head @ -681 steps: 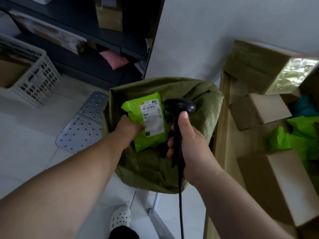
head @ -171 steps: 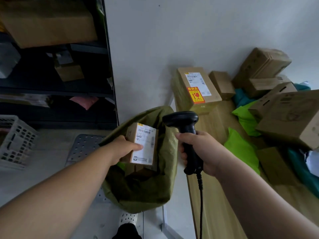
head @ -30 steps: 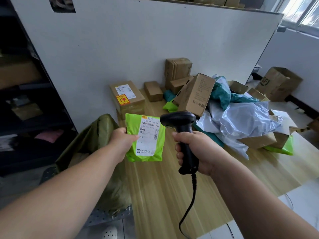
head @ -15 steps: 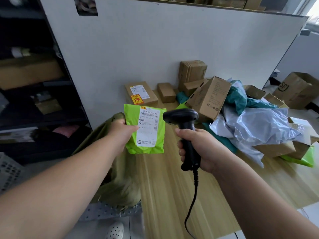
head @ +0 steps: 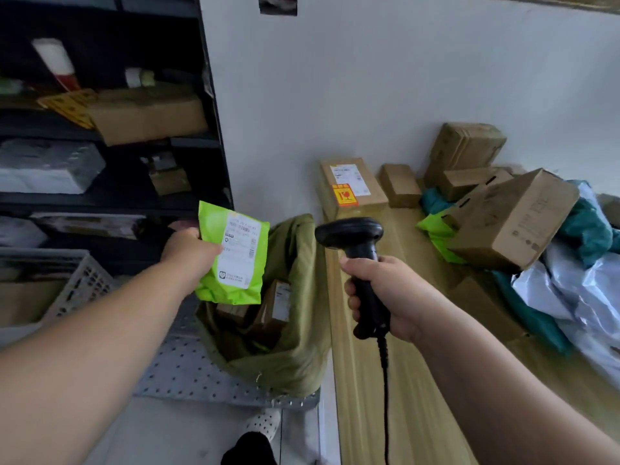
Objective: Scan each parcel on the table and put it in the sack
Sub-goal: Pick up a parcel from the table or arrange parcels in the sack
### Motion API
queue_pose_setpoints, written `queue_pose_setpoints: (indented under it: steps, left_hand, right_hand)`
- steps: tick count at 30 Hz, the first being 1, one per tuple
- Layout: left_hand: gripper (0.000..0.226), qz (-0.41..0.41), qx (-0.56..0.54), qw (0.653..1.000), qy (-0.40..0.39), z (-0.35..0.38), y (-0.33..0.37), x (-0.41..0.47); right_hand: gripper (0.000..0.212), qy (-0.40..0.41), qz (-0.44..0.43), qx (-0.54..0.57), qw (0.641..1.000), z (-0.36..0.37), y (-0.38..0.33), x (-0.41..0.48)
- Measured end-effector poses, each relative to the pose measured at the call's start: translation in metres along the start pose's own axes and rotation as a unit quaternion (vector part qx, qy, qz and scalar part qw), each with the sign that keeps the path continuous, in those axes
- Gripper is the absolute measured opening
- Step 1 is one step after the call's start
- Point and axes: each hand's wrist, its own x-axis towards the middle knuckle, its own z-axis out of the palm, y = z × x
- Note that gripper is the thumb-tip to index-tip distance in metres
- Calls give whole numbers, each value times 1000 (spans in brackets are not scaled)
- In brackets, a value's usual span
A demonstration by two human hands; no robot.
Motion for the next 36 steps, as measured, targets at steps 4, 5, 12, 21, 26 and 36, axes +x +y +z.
queue_pose_setpoints:
  steps: [4,5,12,21,26,36]
  left_hand:
    - [9,-85,-21,994,-65,28,-39,32]
    - [9,-104,-32,990,-84,37,-47,41]
    - [19,-180,-18,965,-190,88,-79,100]
    - [49,-218,143,927,-269,115,-78,151]
    - [45,-60,80,972,-214,139,-29,161]
    - [58,111,43,954,-276,221,102,146]
  right_hand:
    - [27,15,40,-17,999,18,7,39]
    - [27,19,49,-20,998,22,8,49]
    - [24,63,98,-38,992,33,11,114]
    - [21,97,115,-30,988,24,8,164]
    - [19,148,91,-41,984,13,-10,171]
    - [16,428,-101,-84,894,-52,-58,218]
